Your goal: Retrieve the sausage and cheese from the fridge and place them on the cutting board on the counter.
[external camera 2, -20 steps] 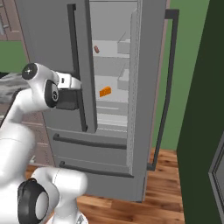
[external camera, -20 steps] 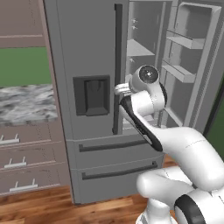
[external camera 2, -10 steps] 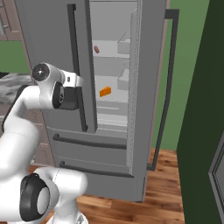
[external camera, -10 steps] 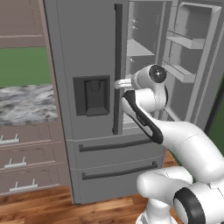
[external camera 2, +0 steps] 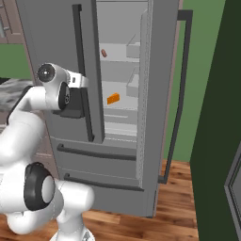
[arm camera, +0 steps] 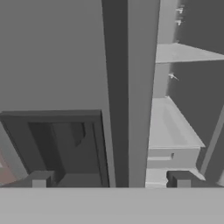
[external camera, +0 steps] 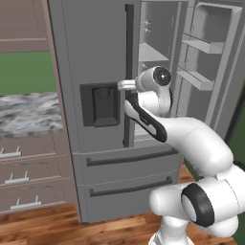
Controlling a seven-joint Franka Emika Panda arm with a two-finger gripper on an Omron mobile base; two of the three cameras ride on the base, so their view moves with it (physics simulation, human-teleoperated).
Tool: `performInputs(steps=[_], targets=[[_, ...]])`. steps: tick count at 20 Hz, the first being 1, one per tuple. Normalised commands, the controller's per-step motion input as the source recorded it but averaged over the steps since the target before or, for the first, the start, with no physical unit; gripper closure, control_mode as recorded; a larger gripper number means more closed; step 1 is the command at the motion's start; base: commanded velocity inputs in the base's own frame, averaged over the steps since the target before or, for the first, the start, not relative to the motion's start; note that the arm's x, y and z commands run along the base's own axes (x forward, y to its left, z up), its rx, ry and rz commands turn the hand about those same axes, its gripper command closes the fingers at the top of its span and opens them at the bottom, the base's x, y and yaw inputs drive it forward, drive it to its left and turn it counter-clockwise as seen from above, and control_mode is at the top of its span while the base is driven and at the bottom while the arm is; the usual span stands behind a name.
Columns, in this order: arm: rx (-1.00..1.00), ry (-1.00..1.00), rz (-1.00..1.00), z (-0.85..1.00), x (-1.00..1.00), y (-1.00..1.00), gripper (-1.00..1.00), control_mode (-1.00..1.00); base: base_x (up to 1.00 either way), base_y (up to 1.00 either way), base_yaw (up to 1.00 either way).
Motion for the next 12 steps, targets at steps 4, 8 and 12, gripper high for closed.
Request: performInputs(steps=[4,8,12], targets=[[0.06,0.02,-0.01,0.07,0.63,-0.03,-1.0,-1.0,0.0,0.0,0.0],[0.08,0.01,-0.03,0.01,0.64,-0.01,-1.0,-1.0,0.0,0.0,0.0],[0.07,0.0,-0.03,-0.02,0.67,0.0,-1.0,-1.0,0.0,0.0,0.0]])
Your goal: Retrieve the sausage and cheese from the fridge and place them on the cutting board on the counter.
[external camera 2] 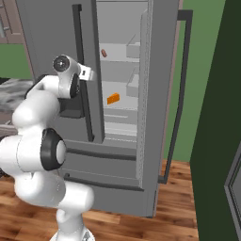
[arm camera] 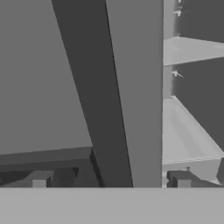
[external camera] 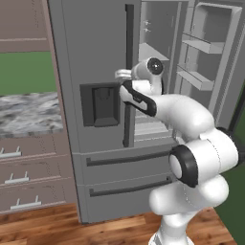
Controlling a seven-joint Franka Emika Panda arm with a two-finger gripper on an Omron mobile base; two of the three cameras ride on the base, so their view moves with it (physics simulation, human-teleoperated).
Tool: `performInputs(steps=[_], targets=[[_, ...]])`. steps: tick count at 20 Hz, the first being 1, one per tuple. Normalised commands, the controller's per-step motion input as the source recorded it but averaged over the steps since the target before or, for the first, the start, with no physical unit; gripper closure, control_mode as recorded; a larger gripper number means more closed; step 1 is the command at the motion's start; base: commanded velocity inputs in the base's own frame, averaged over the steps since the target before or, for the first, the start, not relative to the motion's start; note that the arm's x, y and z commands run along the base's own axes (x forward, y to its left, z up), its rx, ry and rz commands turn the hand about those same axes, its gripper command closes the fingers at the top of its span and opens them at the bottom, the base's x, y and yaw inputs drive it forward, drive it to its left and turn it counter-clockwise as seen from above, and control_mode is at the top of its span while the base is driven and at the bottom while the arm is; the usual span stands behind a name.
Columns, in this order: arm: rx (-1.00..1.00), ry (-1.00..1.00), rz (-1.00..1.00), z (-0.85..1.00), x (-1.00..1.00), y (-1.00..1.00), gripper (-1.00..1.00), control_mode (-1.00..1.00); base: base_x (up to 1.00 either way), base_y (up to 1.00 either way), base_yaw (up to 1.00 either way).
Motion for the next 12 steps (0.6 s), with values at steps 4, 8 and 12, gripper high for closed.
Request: performInputs(steps=[4,8,12], targets=[[0.04,0.0,-0.01,-0.12,0.42,0.0,-1.0,-1.0,0.0,0.0,0.0],[0.02,0.0,-0.02,-0.17,0.42,0.05,-1.0,-1.0,0.0,0.0,0.0],[0.01,0.0,-0.01,-0.22,0.51,0.1,-1.0,-1.0,0.0,0.0,0.0]])
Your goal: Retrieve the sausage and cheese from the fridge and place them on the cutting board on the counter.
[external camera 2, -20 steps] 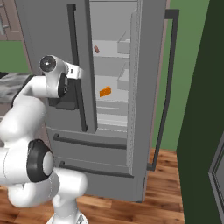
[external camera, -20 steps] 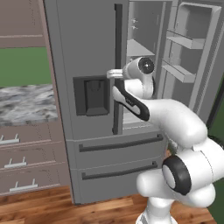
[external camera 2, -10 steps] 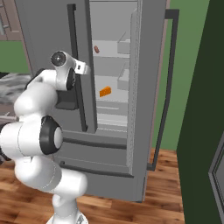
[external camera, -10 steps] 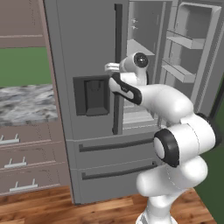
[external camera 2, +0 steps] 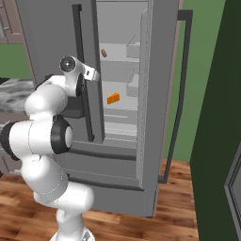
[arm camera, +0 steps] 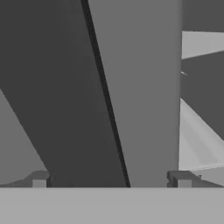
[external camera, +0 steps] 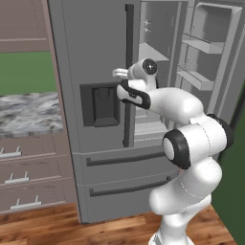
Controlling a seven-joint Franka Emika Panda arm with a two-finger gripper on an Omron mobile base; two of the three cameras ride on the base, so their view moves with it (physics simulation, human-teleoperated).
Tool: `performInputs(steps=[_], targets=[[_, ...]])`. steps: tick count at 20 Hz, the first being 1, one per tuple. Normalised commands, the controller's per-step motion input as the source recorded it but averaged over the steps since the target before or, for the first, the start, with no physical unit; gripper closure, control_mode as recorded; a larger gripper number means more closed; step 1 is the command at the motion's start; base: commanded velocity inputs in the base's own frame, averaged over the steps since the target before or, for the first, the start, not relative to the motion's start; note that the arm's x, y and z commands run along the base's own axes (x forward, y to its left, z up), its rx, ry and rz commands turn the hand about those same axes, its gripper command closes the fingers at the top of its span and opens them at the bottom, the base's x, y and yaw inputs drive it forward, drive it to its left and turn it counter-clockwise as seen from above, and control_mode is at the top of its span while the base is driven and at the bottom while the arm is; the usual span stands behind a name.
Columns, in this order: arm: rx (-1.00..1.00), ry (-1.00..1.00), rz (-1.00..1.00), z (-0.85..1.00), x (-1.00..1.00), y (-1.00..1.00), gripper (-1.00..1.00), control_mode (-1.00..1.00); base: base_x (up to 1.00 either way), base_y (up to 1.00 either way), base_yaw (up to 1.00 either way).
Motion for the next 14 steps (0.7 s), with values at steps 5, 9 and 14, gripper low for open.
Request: performInputs(steps=[5,9,14], targets=[[0.0,0.0,-0.01,-0.28,0.59,0.24,-1.0,-1.0,0.0,0.0,0.0],[0.0,0.0,0.0,-0.05,0.15,0.03,1.0,-1.0,0.0,0.0,0.0],[0.0,0.0,0.0,0.0,-0.06,0.0,1.0,-1.0,0.0,0.0,0.0]])
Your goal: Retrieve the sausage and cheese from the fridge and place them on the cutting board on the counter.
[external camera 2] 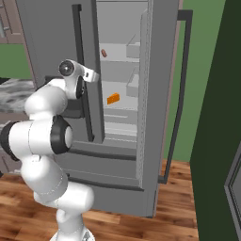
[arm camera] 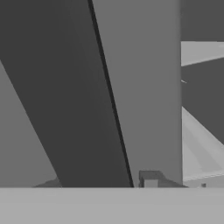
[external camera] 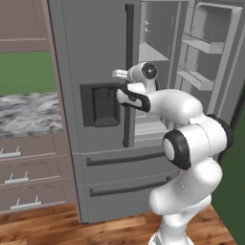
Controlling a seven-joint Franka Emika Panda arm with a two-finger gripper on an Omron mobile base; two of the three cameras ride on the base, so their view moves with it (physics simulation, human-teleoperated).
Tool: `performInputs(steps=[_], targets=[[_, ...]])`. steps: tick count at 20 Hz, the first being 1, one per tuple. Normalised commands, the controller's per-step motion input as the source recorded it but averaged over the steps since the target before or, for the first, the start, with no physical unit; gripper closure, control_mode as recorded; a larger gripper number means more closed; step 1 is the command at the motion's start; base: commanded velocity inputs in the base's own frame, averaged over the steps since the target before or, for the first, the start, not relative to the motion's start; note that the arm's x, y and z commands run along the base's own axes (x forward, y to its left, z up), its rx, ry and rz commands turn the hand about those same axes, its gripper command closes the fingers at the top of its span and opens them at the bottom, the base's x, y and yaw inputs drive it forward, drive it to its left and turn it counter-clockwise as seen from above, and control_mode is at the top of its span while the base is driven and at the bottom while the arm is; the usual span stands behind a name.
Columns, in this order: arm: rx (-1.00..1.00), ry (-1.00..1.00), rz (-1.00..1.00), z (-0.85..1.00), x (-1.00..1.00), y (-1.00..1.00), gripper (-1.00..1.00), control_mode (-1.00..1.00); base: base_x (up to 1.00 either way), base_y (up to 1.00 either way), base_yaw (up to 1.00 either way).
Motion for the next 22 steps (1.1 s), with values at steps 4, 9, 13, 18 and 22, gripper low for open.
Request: performInputs(steps=[4,9,13,18,22], targets=[[0.0,0.0,-0.2,0.0,-0.78,0.05,1.0,-1.0,0.0,0.0,0.0],[0.0,0.0,-0.5,0.02,-1.0,0.0,1.0,-1.0,0.0,0.0,0.0],[0.0,-0.09,-0.49,0.0,-1.0,0.25,1.0,-1.0,0.0,0.0,0.0],[0.0,-0.1,-0.46,0.0,-0.94,0.2,1.0,-1.0,0.0,0.0,0.0],[0.0,-0.12,-0.34,0.0,-0.62,0.17,1.0,-1.0,0.0,0.0,0.0]])
